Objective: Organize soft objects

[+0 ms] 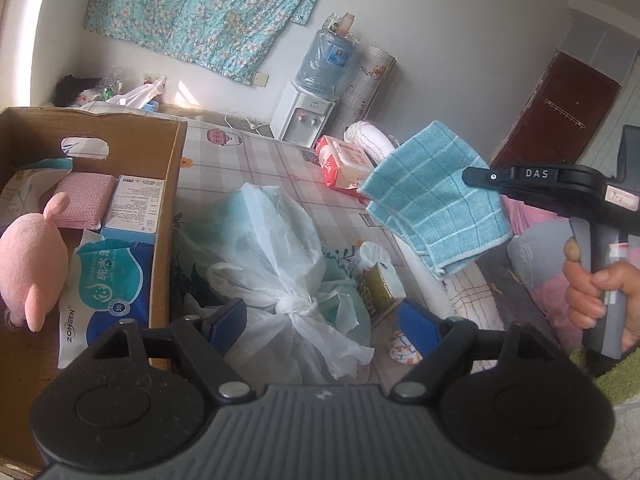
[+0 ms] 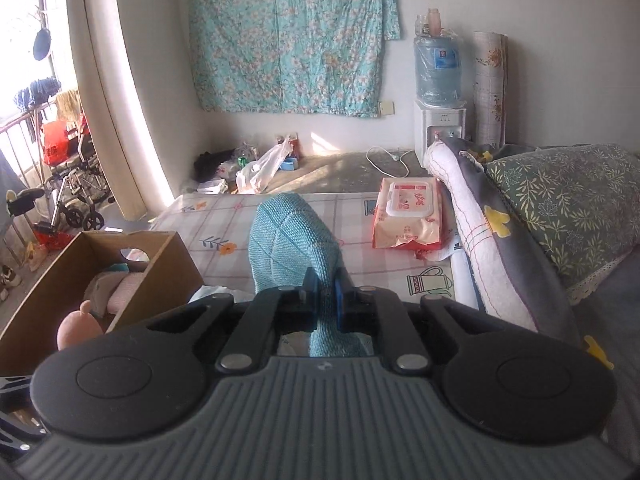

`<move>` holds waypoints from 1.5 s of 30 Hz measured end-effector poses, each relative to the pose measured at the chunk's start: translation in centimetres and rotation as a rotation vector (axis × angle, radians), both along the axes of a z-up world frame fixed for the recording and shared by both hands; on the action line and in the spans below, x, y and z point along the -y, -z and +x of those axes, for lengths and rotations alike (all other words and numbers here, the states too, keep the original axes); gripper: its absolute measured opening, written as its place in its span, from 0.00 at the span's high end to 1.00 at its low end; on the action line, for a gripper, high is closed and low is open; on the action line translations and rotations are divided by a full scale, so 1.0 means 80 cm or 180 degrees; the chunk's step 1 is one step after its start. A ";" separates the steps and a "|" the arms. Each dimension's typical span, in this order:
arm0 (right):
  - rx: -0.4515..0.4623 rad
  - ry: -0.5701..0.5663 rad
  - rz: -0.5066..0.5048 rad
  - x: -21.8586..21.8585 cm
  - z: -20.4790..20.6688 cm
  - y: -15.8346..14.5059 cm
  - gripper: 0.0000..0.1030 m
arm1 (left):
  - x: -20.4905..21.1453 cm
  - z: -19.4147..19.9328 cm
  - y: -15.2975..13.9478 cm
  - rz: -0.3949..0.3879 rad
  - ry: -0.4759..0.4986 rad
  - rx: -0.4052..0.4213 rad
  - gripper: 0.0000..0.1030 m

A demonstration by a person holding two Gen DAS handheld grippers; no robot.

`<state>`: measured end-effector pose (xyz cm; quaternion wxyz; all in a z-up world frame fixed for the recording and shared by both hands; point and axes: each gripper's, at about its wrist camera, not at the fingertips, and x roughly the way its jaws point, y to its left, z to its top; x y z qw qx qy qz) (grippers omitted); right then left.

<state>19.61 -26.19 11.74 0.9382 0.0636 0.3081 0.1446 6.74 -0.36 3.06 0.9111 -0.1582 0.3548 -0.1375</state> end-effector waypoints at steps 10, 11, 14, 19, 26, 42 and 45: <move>-0.0668 -0.0337 0.1510 0.040 -0.124 0.001 0.94 | -0.021 -0.050 -0.009 0.0023 0.0066 0.0039 0.19; -0.0795 -0.0312 0.1661 0.044 -0.131 0.015 0.94 | -0.020 -0.054 -0.007 0.0032 0.0089 0.0016 0.19; -0.1209 -0.0035 0.1925 0.055 -0.150 0.077 0.94 | -0.014 -0.062 0.005 0.0103 0.0168 -0.0067 0.19; -0.1617 0.0504 0.1747 0.069 -0.161 0.175 0.93 | 0.012 -0.059 0.036 0.0140 0.0367 -0.0331 0.23; -0.1000 0.0168 0.0611 0.021 -0.188 0.154 0.93 | 0.058 -0.053 0.063 0.0463 0.0620 -0.0427 0.37; -0.1184 -0.1243 -0.0121 -0.095 -0.216 0.192 0.81 | 0.050 -0.062 0.064 0.0500 0.0434 -0.0549 0.37; -0.1033 -0.1253 0.0132 -0.073 -0.222 0.175 0.63 | 0.056 -0.062 0.065 0.0502 0.0450 -0.0545 0.37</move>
